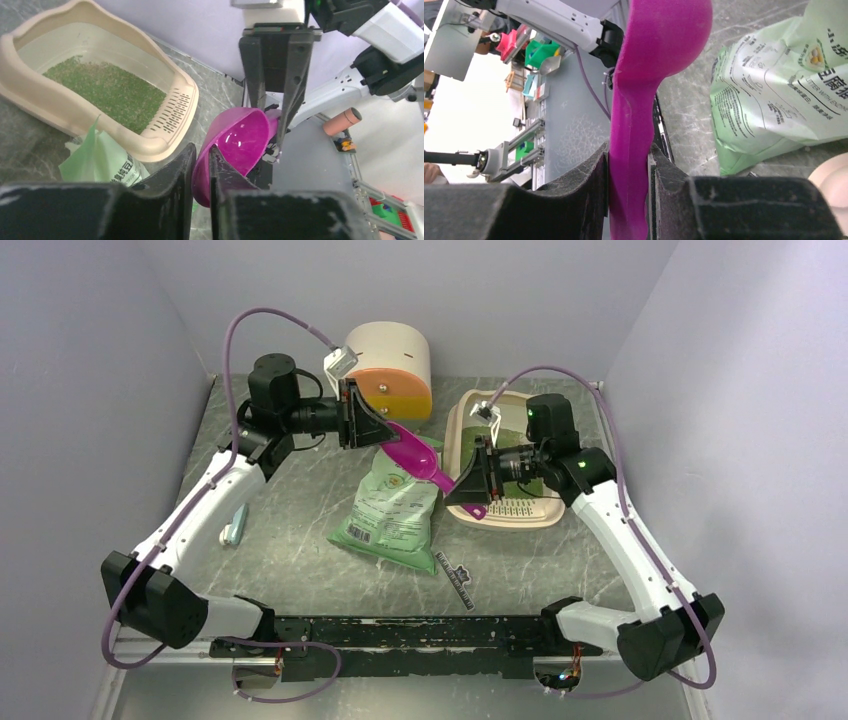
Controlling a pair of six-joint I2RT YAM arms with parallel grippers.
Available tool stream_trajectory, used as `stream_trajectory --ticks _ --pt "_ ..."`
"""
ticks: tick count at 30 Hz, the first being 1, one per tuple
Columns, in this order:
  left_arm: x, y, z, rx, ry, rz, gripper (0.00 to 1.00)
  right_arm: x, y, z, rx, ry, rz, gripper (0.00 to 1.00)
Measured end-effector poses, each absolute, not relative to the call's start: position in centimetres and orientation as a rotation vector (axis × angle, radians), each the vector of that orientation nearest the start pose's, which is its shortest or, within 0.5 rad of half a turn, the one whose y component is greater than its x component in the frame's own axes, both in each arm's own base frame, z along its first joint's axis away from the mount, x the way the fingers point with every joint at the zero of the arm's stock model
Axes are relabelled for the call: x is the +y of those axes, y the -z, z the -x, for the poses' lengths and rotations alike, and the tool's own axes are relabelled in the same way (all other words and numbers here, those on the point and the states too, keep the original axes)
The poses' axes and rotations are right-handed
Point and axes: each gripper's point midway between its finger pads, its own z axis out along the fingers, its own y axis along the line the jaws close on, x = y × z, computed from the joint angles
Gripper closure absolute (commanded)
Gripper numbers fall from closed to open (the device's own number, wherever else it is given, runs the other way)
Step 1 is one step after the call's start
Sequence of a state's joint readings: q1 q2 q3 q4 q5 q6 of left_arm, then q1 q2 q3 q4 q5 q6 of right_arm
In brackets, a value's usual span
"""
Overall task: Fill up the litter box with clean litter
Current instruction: Adjust the spatula.
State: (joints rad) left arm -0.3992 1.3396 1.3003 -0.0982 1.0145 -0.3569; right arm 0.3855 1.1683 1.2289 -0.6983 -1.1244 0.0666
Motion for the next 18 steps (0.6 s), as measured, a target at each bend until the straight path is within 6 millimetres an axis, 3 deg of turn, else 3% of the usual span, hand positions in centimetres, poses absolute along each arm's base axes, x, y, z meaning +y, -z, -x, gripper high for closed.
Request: stream_trajectory --ticks 3,5,7,10,13,18 --pt "-28.5 -36.3 -26.1 1.633 1.395 -0.878 0.95 24.2 -30.2 -18.0 1.957 -1.449 0.936 0.79" --pt "-28.4 -36.3 -26.3 1.639 1.376 -0.867 0.95 24.1 -30.2 -18.5 1.967 -1.408 0.908 0.57" --pt "-28.1 -36.1 -26.2 1.643 1.357 -0.846 0.95 24.0 -30.4 -19.1 1.979 -1.363 0.835 0.43" --pt "-27.2 -34.6 -24.5 1.672 1.34 -0.774 0.95 23.7 -30.9 -20.1 1.94 -1.318 0.694 0.26" --pt "-26.0 -33.4 -23.1 1.676 1.333 -0.65 0.95 23.6 -31.3 -20.1 1.869 -1.341 0.587 0.2" --pt "-24.6 -34.2 -22.9 1.612 1.323 -0.443 0.95 23.8 -31.9 -20.7 1.804 -1.402 0.441 0.18"
